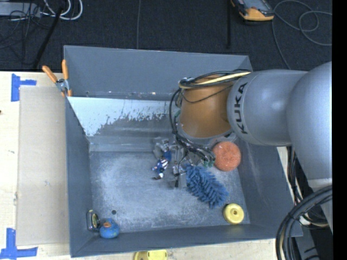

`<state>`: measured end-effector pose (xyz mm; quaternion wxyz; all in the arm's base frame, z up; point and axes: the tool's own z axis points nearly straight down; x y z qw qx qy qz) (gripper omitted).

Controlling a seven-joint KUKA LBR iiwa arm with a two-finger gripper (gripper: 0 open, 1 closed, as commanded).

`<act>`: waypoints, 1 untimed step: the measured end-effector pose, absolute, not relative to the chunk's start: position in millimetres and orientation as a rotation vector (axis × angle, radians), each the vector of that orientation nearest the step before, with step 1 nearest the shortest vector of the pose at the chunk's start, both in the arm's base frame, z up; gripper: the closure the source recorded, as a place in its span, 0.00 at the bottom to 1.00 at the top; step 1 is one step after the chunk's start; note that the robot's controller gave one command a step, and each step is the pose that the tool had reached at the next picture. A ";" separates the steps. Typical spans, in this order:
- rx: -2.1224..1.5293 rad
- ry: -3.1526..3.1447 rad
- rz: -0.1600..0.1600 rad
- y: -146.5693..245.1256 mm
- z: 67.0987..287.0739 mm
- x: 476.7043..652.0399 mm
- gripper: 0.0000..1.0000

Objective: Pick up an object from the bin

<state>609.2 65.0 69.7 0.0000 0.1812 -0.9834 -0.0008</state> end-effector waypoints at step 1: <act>0.394 -3.118 -0.004 43.5 70.5 618.4 0.00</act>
Offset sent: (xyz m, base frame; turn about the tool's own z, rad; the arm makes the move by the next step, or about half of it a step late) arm 0.0000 0.0000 0.0000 0.0000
